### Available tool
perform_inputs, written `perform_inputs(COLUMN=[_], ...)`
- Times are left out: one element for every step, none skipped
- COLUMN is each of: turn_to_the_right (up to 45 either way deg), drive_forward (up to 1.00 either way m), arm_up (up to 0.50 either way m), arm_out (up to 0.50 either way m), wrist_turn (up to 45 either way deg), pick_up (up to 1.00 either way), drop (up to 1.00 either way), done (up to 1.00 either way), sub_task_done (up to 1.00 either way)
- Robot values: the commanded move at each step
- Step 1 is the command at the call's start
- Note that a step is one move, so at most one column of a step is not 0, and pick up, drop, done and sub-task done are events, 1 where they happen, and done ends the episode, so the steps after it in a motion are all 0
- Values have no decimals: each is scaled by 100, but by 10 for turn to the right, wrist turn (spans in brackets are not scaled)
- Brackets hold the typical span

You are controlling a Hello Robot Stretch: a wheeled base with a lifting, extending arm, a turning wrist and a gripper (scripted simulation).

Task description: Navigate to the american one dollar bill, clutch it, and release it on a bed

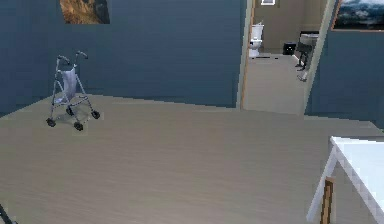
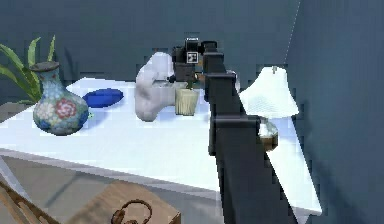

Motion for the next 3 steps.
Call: perform_inputs(turn_to_the_right=[0, 0, 0], drive_forward=[0, 0, 0], arm_up=[0, 0, 0], arm_out=[0, 0, 0], wrist_turn=[-450, -450, -390], pick_up=[0, 0, 0], drop=[0, 0, 0], done=[0, 0, 0], sub_task_done=[0, 0, 0])
